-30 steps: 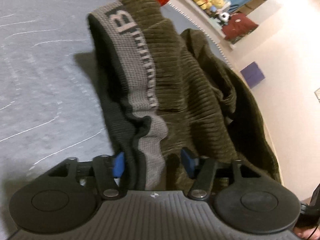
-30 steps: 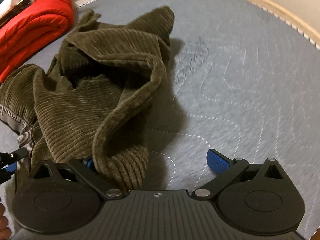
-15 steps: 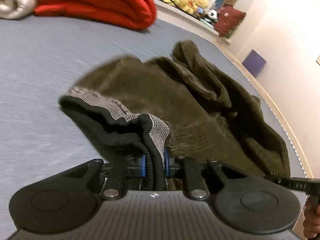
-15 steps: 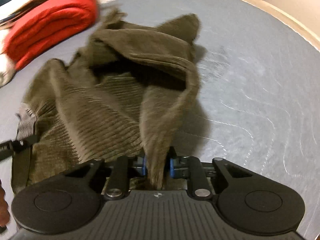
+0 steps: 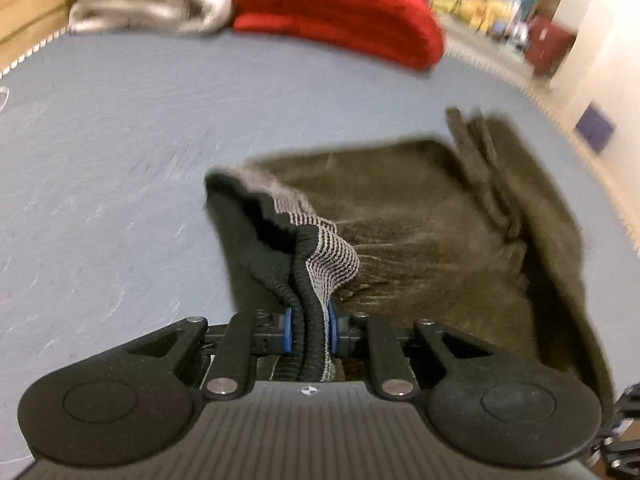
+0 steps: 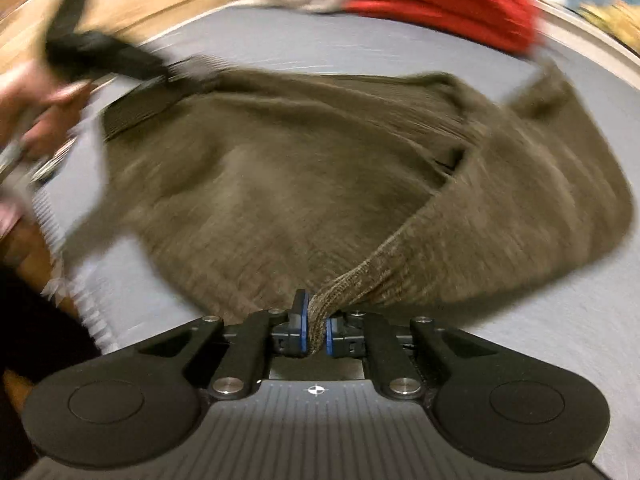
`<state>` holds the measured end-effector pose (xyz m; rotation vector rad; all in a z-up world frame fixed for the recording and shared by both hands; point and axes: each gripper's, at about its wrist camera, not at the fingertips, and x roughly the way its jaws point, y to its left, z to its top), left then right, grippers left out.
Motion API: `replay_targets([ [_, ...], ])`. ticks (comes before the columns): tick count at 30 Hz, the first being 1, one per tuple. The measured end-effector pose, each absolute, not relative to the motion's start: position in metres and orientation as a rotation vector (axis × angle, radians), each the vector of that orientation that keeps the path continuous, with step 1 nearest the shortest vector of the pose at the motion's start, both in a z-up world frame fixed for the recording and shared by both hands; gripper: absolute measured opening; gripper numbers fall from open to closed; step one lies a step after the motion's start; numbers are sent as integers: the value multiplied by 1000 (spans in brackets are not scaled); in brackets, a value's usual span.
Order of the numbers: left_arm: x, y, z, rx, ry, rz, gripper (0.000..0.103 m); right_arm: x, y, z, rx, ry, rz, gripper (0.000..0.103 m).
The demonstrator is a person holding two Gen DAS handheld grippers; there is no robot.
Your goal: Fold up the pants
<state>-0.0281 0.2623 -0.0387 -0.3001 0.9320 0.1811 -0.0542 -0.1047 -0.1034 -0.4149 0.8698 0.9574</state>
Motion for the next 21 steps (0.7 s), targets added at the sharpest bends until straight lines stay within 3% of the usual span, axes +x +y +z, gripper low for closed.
replay_targets([
  [3, -28, 263, -52, -289, 1039, 292, 27, -56, -96, -104, -452, 875, 967, 13],
  [5, -27, 254, -39, -243, 1026, 369, 37, -44, -103, -95, -422, 899, 977, 15],
  [6, -28, 250, -27, -243, 997, 383, 52, -38, -111, -86, -388, 905, 990, 23],
  [7, -25, 243, -15, -241, 963, 386, 58, -36, -120, -76, -347, 895, 1000, 35],
  [8, -22, 234, -2, -223, 929, 392, 58, -35, -121, -70, -312, 875, 1003, 41],
  [10, -17, 211, 17, -188, 889, 377, 59, -29, -137, -55, -238, 813, 984, 71],
  [14, -11, 162, 43, -219, 788, 254, 66, 3, -160, -41, -96, 772, 884, 75],
  [17, 3, 127, 38, -271, 683, 175, 66, 33, -160, -52, -37, 789, 723, 75],
  [19, 14, 105, 26, -242, 583, 154, 66, 50, -154, -62, -43, 796, 604, 83],
  [21, 31, 87, 11, -202, 616, 195, 65, 64, -144, -73, -50, 794, 511, 85],
])
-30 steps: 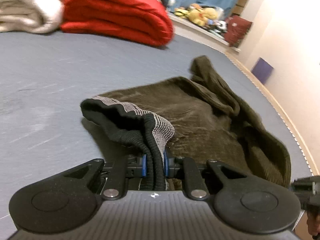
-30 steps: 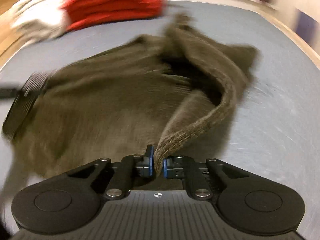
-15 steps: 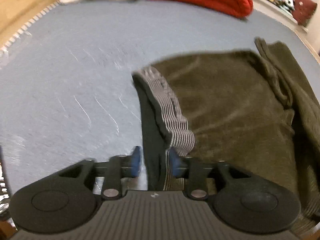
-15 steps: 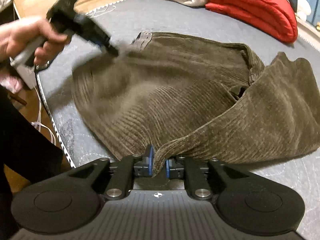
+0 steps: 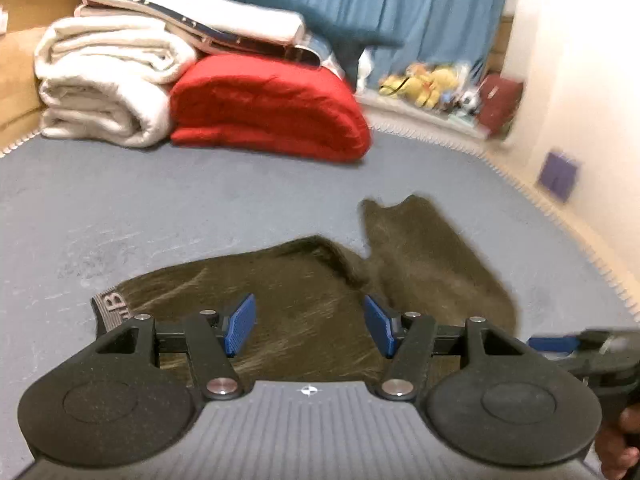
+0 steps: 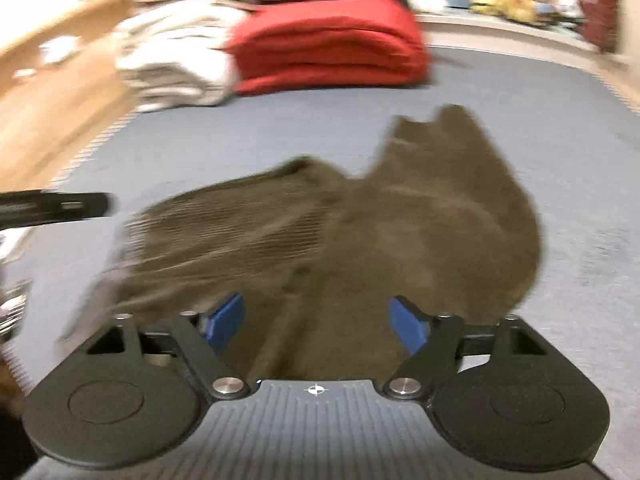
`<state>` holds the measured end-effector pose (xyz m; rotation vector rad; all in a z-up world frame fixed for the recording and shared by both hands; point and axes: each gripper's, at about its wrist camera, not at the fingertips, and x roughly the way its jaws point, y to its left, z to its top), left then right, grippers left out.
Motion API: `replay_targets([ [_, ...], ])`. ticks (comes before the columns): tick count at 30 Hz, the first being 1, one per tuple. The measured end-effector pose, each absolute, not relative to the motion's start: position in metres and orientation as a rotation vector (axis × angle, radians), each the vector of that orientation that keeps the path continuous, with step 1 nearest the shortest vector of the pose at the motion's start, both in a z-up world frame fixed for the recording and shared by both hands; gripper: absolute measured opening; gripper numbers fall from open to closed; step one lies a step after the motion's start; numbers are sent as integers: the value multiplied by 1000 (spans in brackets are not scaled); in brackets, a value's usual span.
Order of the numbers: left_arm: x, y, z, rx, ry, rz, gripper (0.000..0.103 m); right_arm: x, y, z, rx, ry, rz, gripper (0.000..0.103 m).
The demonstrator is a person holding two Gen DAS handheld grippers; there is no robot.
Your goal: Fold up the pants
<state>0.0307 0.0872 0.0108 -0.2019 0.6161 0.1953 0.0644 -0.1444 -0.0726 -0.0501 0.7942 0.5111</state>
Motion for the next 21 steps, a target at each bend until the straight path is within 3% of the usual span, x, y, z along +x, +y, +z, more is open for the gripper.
replay_targets([
  [9, 76, 94, -8, -294, 713, 141, 65, 123, -98, -126, -87, 871, 365, 93],
  [17, 79, 112, -21, -341, 773, 267, 68, 132, -54, -146, -371, 807, 344, 91],
  [18, 79, 113, -19, -344, 766, 282, 68, 133, -53, -146, -389, 803, 348, 84],
  [19, 78, 114, -17, -344, 761, 290, 68, 137, -54, -146, -385, 812, 359, 66],
  [20, 76, 115, -16, -344, 758, 293, 68, 139, -57, -146, -369, 831, 363, 54],
  [21, 74, 116, -14, -345, 757, 293, 69, 141, -61, -144, -349, 848, 360, 33],
])
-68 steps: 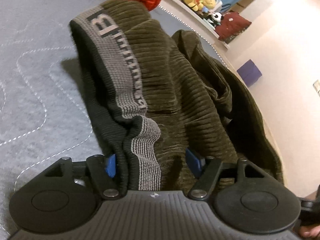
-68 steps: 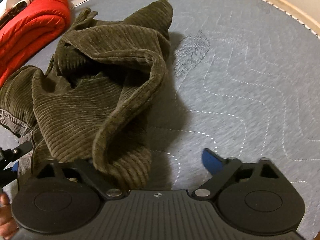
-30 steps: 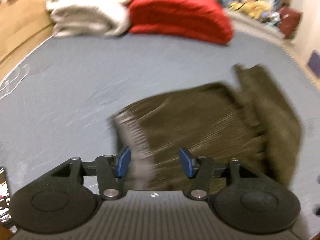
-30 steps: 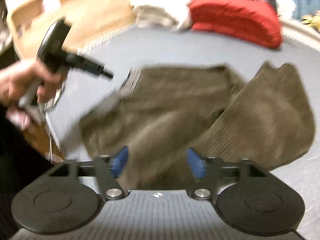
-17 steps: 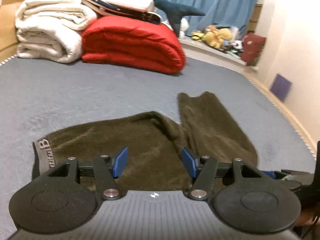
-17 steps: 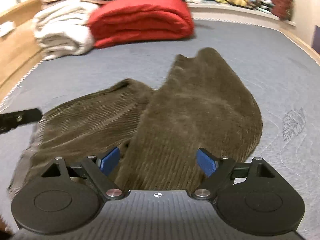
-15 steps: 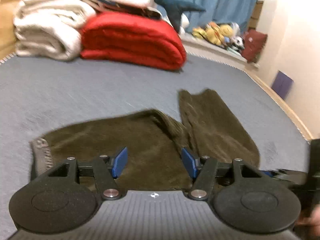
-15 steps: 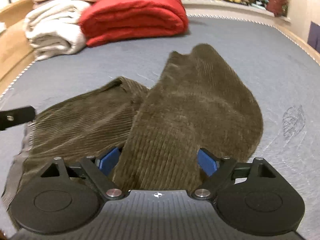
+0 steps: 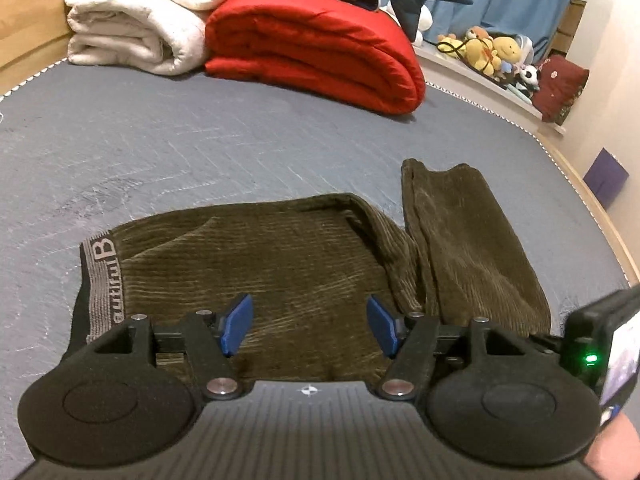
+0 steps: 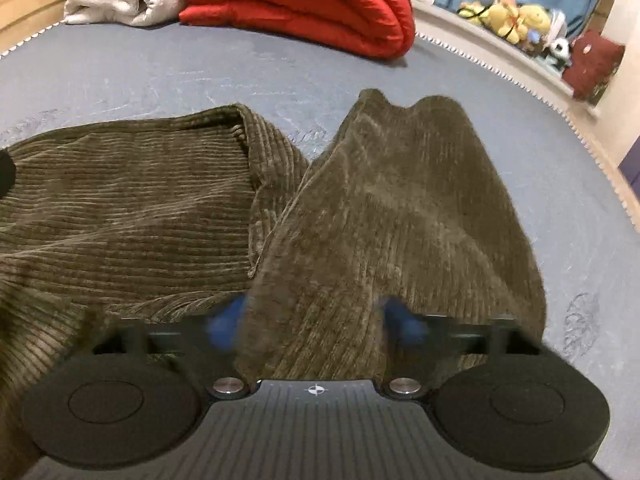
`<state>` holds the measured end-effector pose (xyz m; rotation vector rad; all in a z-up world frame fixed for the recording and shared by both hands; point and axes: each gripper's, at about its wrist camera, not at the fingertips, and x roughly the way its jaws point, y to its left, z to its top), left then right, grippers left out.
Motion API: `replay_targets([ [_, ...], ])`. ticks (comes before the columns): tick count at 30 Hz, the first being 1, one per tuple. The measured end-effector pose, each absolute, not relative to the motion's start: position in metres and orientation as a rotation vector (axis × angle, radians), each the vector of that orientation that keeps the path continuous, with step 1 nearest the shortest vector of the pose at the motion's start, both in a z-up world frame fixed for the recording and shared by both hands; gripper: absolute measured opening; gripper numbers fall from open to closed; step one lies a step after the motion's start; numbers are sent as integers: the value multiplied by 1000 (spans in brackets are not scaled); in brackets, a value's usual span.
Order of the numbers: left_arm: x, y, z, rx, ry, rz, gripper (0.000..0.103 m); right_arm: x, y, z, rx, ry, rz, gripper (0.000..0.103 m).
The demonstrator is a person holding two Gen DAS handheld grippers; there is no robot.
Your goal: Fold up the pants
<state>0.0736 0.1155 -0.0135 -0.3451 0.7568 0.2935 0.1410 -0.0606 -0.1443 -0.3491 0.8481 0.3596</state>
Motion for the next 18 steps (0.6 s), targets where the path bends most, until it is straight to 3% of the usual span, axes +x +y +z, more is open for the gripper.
replay_targets([
  [1, 71, 115, -12, -345, 756, 293, 69, 141, -65, -141, -333, 852, 360, 23],
  [3, 68, 117, -10, -340, 751, 287, 69, 134, -74, -132, -332, 831, 370, 14],
  [12, 54, 117, -16, -286, 734, 267, 69, 67, -191, -73, -324, 766, 475, 11],
  [18, 50, 119, -21, -242, 743, 255, 72, 6, -288, -88, -396, 886, 594, 12],
])
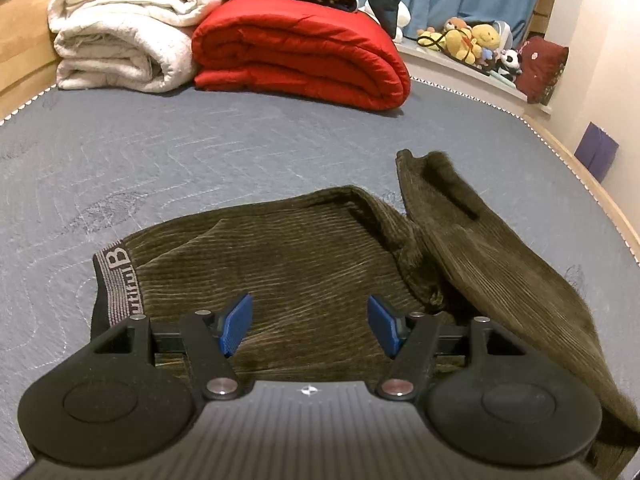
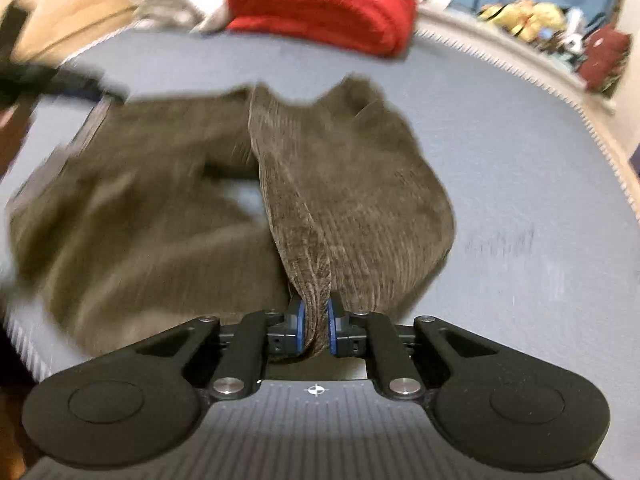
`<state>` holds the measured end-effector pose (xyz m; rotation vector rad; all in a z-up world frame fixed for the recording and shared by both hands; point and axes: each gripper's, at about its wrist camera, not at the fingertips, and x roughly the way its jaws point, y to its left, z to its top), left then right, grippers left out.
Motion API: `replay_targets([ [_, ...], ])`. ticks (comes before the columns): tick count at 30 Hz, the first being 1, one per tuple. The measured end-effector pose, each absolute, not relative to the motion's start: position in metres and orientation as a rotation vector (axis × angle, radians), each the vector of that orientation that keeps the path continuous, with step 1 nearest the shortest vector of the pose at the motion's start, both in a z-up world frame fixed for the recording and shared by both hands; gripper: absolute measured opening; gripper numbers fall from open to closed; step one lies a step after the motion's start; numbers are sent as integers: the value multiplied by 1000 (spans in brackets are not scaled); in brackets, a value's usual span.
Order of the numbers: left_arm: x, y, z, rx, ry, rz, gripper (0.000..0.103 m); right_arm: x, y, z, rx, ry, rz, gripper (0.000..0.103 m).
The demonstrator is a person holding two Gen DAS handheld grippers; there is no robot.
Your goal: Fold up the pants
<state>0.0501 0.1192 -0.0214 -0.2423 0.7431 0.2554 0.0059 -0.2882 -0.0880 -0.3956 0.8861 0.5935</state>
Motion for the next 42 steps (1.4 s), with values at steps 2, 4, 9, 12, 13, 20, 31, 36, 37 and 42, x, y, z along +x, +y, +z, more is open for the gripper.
replay_targets([
  [2, 51, 118, -22, -242, 749, 252, 75, -2, -303, -101, -405, 925, 593, 13],
  [4, 53, 115, -23, -242, 754, 249, 76, -5, -310, -101, -393, 917, 593, 18],
  [9, 57, 104, -25, -224, 758, 243, 80, 1, -310, -63, -263, 723, 592, 76],
  [12, 60, 103, -29, -213, 763, 252, 80, 14, -288, -61, -209, 676, 609, 77],
  [13, 61, 103, -30, -211, 766, 256, 80, 19, -276, -66, -221, 663, 609, 77],
  [20, 61, 111, -39, -196, 788, 282, 80, 54, -174, -110, -363, 649, 595, 77],
  [31, 53, 141, -31, -229, 800, 341, 82, 91, -76, -169, -626, 673, 531, 44],
  [36, 51, 137, -27, -250, 787, 309, 82, 99, -92, -159, -525, 699, 495, 7],
  [37, 51, 136, -27, -251, 785, 300, 82, 98, -101, -148, -486, 679, 476, 7],
  [42, 50, 134, -29, -239, 783, 281, 82, 85, -198, -76, -176, 552, 337, 7],
])
